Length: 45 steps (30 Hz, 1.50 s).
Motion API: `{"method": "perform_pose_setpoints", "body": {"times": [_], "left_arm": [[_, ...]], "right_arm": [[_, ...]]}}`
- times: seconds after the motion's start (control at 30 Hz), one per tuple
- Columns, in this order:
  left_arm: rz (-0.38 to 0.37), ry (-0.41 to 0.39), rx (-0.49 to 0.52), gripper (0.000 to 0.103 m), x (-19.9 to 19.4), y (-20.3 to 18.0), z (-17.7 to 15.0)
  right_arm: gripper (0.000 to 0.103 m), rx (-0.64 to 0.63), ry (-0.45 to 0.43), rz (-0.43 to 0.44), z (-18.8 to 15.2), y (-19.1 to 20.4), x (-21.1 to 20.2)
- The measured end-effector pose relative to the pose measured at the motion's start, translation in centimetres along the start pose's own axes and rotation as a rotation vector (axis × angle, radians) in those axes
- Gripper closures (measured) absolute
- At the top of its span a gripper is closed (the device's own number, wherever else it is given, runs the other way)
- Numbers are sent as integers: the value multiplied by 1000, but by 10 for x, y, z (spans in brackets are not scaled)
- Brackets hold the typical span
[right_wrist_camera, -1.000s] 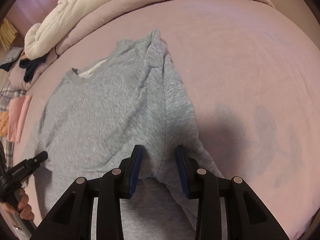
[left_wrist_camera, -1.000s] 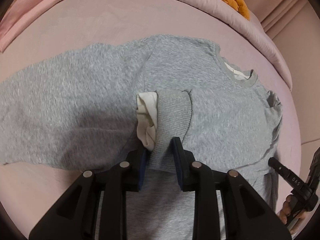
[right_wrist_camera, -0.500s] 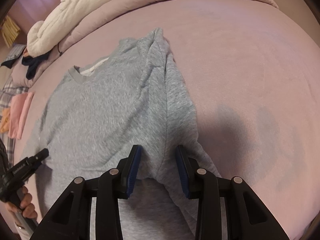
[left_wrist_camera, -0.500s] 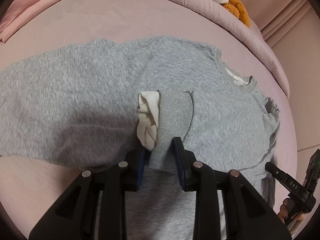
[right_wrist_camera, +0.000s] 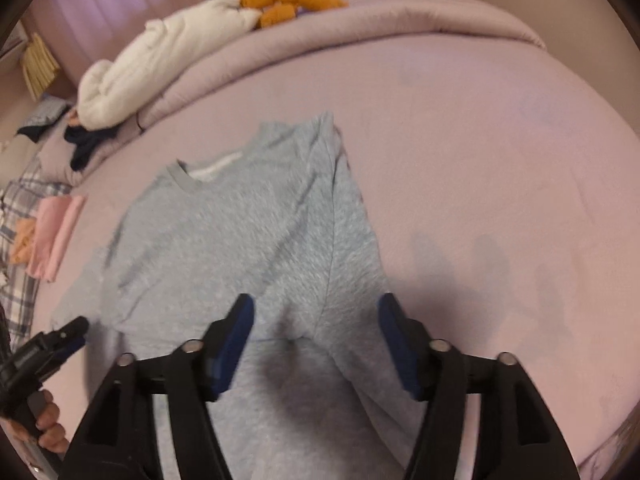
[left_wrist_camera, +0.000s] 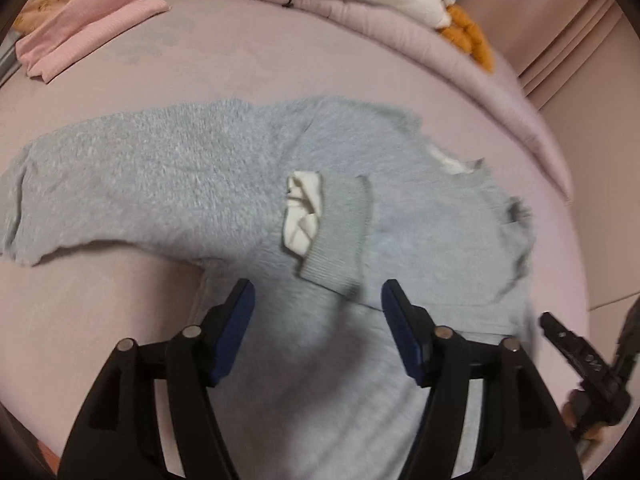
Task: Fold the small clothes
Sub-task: 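Open both grippers, leaving the cuff on the chest, and lift away, then move the left gripper toward the other sleeve cuff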
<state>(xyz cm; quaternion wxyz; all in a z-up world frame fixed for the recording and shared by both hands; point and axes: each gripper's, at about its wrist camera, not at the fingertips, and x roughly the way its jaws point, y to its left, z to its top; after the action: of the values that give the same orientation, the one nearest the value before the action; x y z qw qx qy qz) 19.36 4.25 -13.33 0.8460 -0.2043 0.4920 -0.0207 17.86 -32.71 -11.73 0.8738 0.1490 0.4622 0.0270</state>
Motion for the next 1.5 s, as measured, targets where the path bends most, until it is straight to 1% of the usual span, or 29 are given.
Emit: {"method": "perform_pose_setpoints", "body": {"times": [0.03, 0.07, 0.1, 0.13, 0.2, 0.27, 0.33, 0.4, 0.47, 0.53, 0.6, 0.7, 0.8, 0.97, 1.07, 1.13, 1.23, 1.33, 1.4, 1.5], "left_arm": [[-11, -24, -3, 23, -10, -1, -1], [-20, -52, -2, 14, -21, -3, -3], [-36, -98, 7, 5, -36, -5, -6], [-45, -124, 15, 2, -44, -8, -7], [-57, -163, 27, 0, -62, -13, -13], [-75, -178, 26, 0, -75, -16, -17], [-97, -186, 19, 0, -87, -18, -23], [-113, -202, 17, 0, -97, -19, -27], [-108, -225, 21, 0, -106, -20, -33], [-99, -242, 23, 0, -109, -22, -36], [-96, -250, 24, 0, -109, -20, -41], [-102, -213, 24, 0, -102, -16, -47], [-105, -202, 2, 0, -100, -8, -52], [-49, -217, -51, 0, -101, 14, -53], [-30, -222, -87, 0, -102, 29, -54], [-5, -229, -110, 0, -101, 41, -54], [50, -243, -178, 0, -98, 64, -51], [50, -235, -287, 0, -92, 97, -47], [65, -242, -352, 0, -87, 117, -45], [132, -244, -417, 1, -80, 142, -42]], "right_arm": [[27, -6, -18, 2, 0, 1, -7], [21, -16, -44, 8, -1, 4, -16], [19, -23, -62, 13, -1, 6, -22], [16, -31, -84, 21, -2, 8, -30], [11, -47, -118, 37, -5, 13, -43], [5, -67, -154, 59, -8, 17, -58], [5, -80, -185, 98, -12, 21, -68], [3, -79, -207, 176, -15, 23, -81], [1, -74, -231, 229, -18, 25, -90], [1, -76, -255, 247, -23, 29, -98], [1, -89, -270, 240, -26, 33, -101], [1, -115, -277, 206, -33, 39, -102], [1, -140, -274, 184, -38, 44, -102], [1, -157, -240, 125, -47, 47, -95], [1, -141, -233, 127, -50, 47, -95], [1, -136, -236, 131, -52, 49, -96], [1, -147, -236, 120, -54, 54, -97], [1, -163, -228, 113, -55, 58, -95], [1, -164, -218, 104, -55, 60, -93], [1, -155, -208, 91, -55, 60, -89]]}}
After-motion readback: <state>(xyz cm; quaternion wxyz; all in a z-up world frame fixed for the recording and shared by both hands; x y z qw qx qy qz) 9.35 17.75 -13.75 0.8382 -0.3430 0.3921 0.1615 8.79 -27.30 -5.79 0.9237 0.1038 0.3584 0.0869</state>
